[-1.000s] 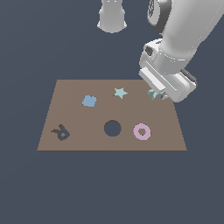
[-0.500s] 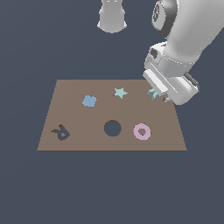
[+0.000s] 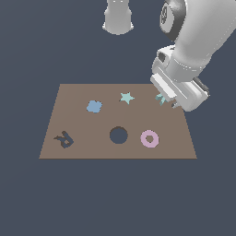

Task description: Insert a designated object into the corresponding slot on a board.

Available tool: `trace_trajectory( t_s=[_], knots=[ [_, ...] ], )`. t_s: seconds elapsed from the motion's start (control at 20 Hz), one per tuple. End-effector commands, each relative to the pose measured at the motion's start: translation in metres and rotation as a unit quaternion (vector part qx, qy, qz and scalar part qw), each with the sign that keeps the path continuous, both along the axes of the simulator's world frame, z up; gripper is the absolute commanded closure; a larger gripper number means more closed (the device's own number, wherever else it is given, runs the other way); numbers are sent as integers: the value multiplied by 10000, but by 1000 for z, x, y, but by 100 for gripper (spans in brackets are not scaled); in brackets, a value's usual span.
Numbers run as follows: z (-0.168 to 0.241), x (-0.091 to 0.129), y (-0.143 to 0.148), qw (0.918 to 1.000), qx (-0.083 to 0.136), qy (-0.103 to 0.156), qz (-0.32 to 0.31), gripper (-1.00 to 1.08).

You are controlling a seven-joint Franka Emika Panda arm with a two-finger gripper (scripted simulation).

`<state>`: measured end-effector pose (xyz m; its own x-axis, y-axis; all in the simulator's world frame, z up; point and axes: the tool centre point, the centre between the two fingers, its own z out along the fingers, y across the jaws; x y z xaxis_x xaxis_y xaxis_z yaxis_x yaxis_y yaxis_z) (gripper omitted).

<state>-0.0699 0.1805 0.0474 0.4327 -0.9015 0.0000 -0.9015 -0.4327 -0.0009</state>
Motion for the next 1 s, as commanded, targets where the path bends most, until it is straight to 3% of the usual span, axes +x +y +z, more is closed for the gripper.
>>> trace_trajectory(
  t_s=[0.0, 0.3, 0.35, 0.95],
  knots=[
    [-6, 0, 0, 10000, -2, 4, 2, -92],
    [-17, -1, -1, 10000, -1, 4, 5, -92],
    [-17, -1, -1, 10000, -1, 4, 5, 108],
    [-17, 0, -1, 10000, -1, 3, 0, 108]
  ],
)
